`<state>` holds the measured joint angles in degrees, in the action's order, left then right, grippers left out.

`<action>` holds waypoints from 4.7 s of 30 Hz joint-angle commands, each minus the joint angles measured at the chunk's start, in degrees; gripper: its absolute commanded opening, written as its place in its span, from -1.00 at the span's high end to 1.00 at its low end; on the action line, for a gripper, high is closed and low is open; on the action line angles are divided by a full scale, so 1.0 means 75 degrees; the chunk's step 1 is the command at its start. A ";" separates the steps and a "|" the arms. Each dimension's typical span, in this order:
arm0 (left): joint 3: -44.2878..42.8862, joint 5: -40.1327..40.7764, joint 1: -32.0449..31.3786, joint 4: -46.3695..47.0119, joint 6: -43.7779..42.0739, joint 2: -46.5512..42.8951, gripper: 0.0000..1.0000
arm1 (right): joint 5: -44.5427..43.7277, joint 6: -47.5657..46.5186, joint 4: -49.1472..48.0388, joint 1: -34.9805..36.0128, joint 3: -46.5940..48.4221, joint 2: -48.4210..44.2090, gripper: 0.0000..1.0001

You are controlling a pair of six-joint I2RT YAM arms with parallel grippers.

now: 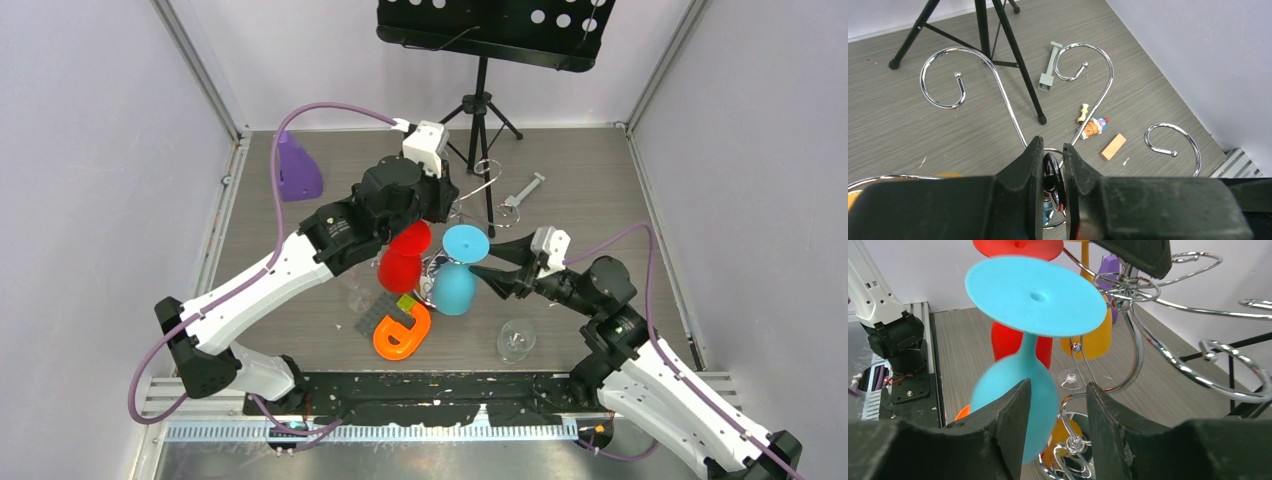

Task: Place the wine glass upside down on the wine glass rack
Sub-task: Turn the wine glass upside down at the wine rack, then pick up the wine glass at the center of the board.

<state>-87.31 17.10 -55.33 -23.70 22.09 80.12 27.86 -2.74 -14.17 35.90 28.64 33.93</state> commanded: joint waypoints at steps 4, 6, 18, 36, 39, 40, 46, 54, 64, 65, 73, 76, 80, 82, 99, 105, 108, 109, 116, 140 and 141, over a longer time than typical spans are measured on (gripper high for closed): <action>0.0015 -0.0173 0.0018 -0.0003 0.0044 -0.0088 0.45 | -0.0348 -0.0342 0.0628 -0.0007 0.0411 -0.0909 -0.12; 0.0005 -0.0171 0.0018 -0.0006 0.0031 -0.0122 0.35 | -0.0438 -0.0383 0.0869 -0.0010 0.0490 -0.1138 -0.15; -0.0207 -0.0007 0.0018 -0.0143 -0.0014 -0.0513 -0.28 | -0.2009 -0.0068 0.3069 -0.0006 0.1319 -0.1999 -0.27; 0.0056 0.0625 0.0007 -0.0385 -0.0054 -0.2510 -0.97 | -0.4975 0.2593 0.8058 -0.0003 0.3516 -0.0664 -0.42; 0.0509 0.1319 0.0006 -0.0740 0.0149 -0.3152 -0.97 | -0.4903 0.2958 0.8414 0.0001 0.3440 -0.0481 -0.43; 0.0718 0.1590 0.0006 -0.0847 0.0237 -0.3403 -0.96 | -0.4846 0.2992 0.8422 -0.0004 0.3408 -0.0469 -0.43; 0.1579 0.2820 0.0490 -0.2264 0.0890 -0.4249 -0.96 | -0.4579 0.3101 0.8242 -0.0011 0.3204 -0.0340 -0.43; 0.2568 0.1273 0.2096 -0.2226 0.1426 -0.4024 -0.94 | -0.4546 0.3024 0.8251 -0.0011 0.3188 -0.0302 -0.43; 0.2473 0.0477 0.2893 -0.1820 0.1183 -0.2735 -0.81 | -0.4552 0.2819 0.8353 -0.0013 0.3052 -0.0409 -0.43; 0.2438 0.0480 0.2934 -0.1808 0.1164 -0.2653 -0.80 | -0.4549 0.2801 0.8362 -0.0013 0.3050 -0.0410 -0.43; 0.2477 0.0242 0.3397 -0.1469 0.1133 -0.2257 -0.68 | -0.4534 0.2658 0.8378 -0.0007 0.3002 -0.0348 -0.43; 0.2545 0.0109 0.3548 -0.1287 0.1153 -0.2147 -0.60 | -0.4557 0.2604 0.8376 -0.0008 0.2986 -0.0331 -0.43; 0.2474 -0.0059 0.3655 -0.1177 0.1125 -0.1854 -0.46 | -0.4558 0.2533 0.8382 -0.0005 0.2975 -0.0293 -0.43; 0.2423 -0.0113 0.3679 -0.1159 0.1082 -0.1691 -0.40 | -0.4555 0.2513 0.8398 -0.0010 0.2967 -0.0292 -0.43; 0.1784 -0.0112 0.3815 -0.1444 0.0562 -0.0611 -0.07 | -0.4383 0.2465 0.8441 -0.0001 0.2986 -0.0228 -0.43; 0.1687 -0.0115 0.3815 -0.1544 0.0460 -0.0396 0.02 | -0.4328 0.2449 0.8440 -0.0012 0.3011 -0.0196 -0.44; 0.1668 -0.0074 0.3825 -0.1582 0.0421 -0.0288 0.07 | -0.4287 0.2444 0.8441 -0.0007 0.3033 -0.0168 -0.43; 0.1633 -0.0068 0.3826 -0.1601 0.0387 -0.0235 0.10 | -0.4276 0.2450 0.8435 -0.0006 0.3046 -0.0148 -0.43; 0.1245 -0.0070 0.3844 -0.1886 0.0210 0.0337 0.40 | -0.4283 0.2354 0.8559 -0.0005 0.3129 -0.0155 -0.43; 0.0755 0.0559 0.3839 -0.2324 -0.0168 -0.1079 1.00 | -0.4650 0.2393 0.8426 0.0006 0.3858 0.0060 -0.44; 0.0680 0.0556 0.3838 -0.2349 -0.0168 -0.1157 1.00 | -0.4692 0.2393 0.8390 0.0000 0.3904 0.0077 -0.43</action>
<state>-77.71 20.05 -26.87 -43.24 21.63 75.83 -5.13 15.55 51.05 35.90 54.17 33.58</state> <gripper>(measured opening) 0.120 0.716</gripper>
